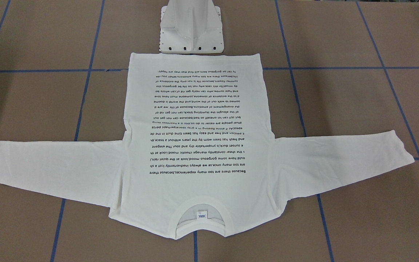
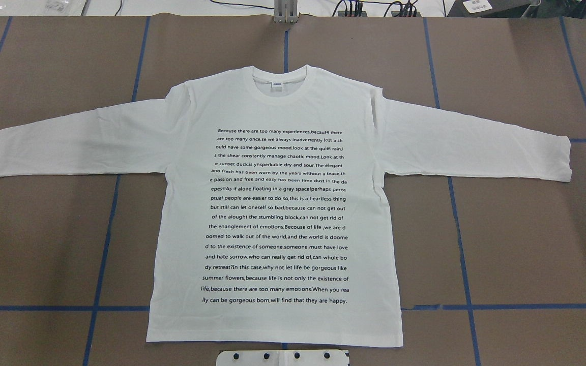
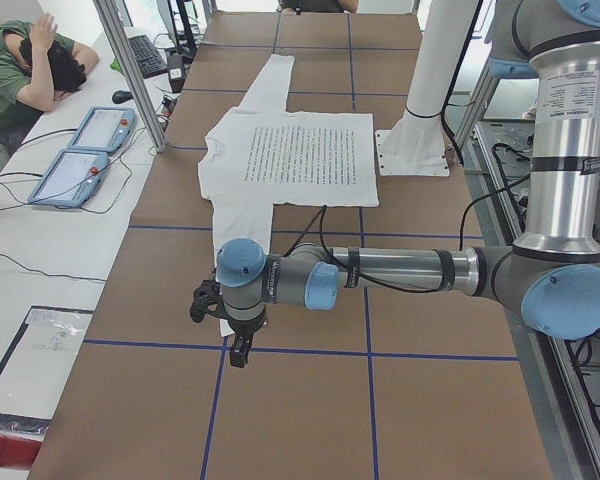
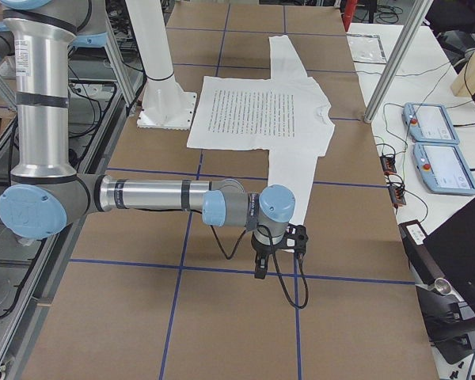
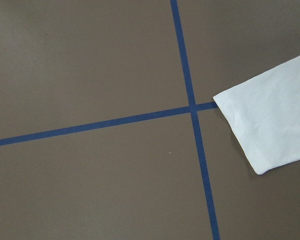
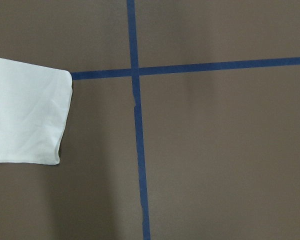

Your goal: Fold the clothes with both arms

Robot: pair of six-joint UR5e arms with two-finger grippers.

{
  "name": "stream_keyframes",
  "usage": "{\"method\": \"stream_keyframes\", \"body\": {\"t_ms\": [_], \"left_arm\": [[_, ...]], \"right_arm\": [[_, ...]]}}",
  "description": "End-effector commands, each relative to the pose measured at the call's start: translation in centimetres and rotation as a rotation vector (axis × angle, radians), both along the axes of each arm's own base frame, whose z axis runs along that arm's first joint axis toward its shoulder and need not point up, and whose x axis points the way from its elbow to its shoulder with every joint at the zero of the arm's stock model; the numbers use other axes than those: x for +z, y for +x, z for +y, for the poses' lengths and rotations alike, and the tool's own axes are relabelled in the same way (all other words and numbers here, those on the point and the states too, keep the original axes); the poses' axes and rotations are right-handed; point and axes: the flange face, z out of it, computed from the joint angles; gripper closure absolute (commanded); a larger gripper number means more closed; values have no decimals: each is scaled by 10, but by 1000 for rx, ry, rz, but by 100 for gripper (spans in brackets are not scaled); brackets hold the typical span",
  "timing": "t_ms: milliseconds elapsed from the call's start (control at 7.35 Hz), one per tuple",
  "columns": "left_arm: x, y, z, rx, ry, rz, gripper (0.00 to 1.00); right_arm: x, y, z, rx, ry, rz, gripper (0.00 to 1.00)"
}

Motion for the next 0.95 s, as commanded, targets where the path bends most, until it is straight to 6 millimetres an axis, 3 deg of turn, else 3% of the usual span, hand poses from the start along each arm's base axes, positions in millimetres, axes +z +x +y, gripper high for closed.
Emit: {"method": "stream_keyframes", "body": {"t_ms": [0, 272, 544, 680, 816], "left_arm": [[-1, 0, -1, 0, 3, 0, 0], [-5, 1, -5, 1, 14, 0, 0], [-32, 4, -12, 8, 73, 28, 0], [-30, 6, -16, 6, 96, 37, 0], [-20, 6, -16, 8, 94, 38, 0]], "right_arm": [[-10, 2, -5, 5, 19, 0, 0], [-11, 2, -8, 5, 31, -2, 0], [-10, 1, -9, 3, 29, 3, 0], [-10, -4, -9, -4, 27, 2, 0], [-30, -7, -22, -5, 63, -8, 0]]}}
